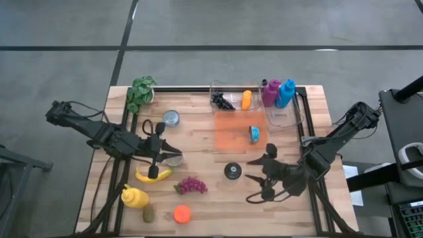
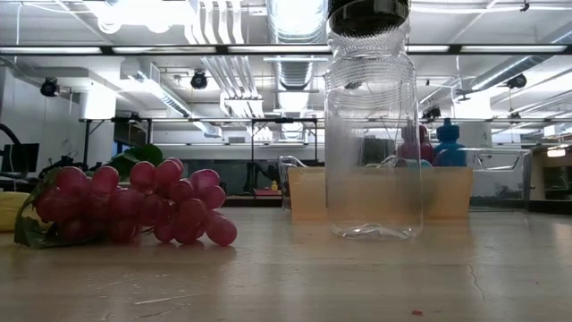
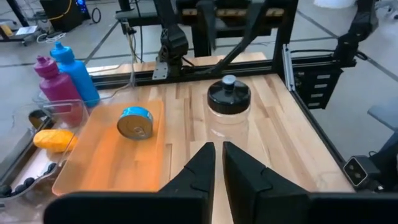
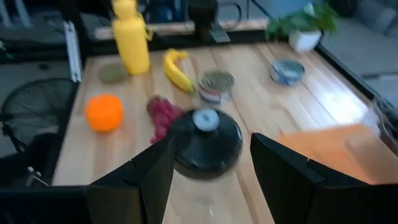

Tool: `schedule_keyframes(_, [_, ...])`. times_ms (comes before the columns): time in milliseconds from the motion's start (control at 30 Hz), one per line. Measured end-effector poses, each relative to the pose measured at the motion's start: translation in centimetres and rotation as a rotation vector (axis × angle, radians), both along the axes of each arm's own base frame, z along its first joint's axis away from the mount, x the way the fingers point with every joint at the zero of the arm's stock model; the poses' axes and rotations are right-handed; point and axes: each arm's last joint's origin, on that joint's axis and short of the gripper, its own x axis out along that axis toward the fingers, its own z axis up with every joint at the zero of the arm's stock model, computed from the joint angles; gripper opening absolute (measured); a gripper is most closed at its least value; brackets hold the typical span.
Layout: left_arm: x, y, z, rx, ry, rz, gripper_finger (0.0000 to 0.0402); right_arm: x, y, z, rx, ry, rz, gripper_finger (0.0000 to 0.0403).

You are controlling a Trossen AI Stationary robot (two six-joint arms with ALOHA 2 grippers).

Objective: Pick & Place Food Item
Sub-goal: Put the transparent water bottle into the right transparent bin

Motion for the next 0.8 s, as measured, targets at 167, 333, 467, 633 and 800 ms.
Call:
schedule_keyframes(167, [0.1,0.0,0.0,-0.001,-0.002,0.0,0.0032,0.4,0.4,0.0,-0.036,-0.016,0.028,0.0206])
schedule_keyframes(333, [0.1,0.0,0.0,-0.001,-0.002,0.0,0.0032,1.1,0.7,-0.3,-0.053,-0.019,0.031,0.0206])
schedule_keyframes(467, [0.1,0.0,0.0,-0.001,-0.001,0.0,0.0032,1.2,0.7,-0.3,-0.051,-0.022,0.029,0.0206])
schedule_keyframes(633, [0.0,0.0,0.0,0.0,0.002,-0.001,0.0032,1.2,0.7,-0.2,-0.071,-0.026,0.019,0.0206])
schedule_keyframes(800, [0.0,0.0,0.0,0.001,0.002,0.0,0.0032,1.3,0.5,-0.2,-0.1,-0.033,-0.004,0.0206])
